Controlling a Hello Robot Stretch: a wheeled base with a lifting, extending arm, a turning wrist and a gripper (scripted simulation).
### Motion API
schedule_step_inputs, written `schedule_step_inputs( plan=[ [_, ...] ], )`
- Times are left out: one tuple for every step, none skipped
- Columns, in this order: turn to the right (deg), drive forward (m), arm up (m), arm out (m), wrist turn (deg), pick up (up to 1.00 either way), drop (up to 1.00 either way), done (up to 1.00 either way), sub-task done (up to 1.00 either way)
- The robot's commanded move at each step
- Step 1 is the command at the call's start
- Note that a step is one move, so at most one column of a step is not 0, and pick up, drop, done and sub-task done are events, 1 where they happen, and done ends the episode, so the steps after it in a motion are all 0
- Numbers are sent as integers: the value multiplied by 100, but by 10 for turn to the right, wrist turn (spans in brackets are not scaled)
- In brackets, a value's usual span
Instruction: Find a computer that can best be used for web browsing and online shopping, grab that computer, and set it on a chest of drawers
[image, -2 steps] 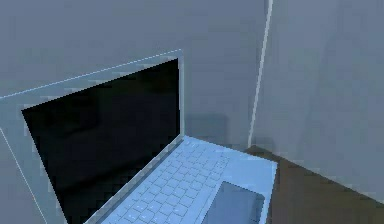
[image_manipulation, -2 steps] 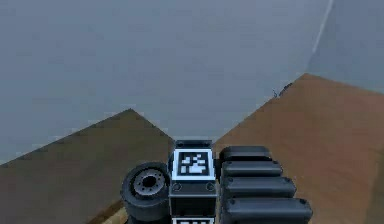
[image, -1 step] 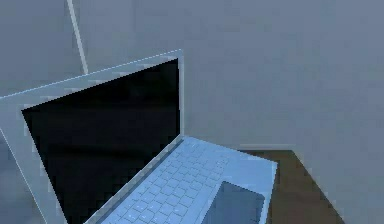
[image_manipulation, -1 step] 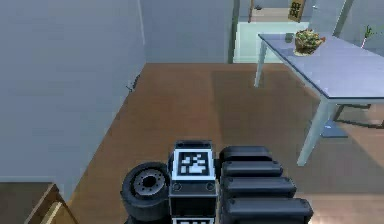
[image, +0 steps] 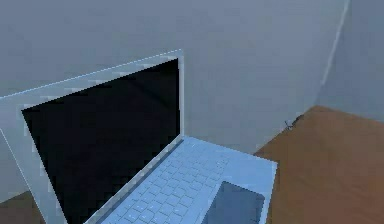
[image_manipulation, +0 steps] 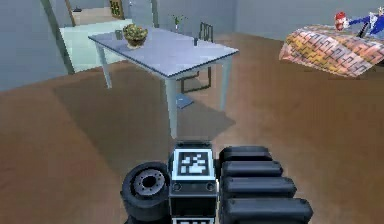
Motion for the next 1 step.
schedule_step_inputs(
  plan=[
    [120,0,0,0,0,0,0,0,0]
  ],
)
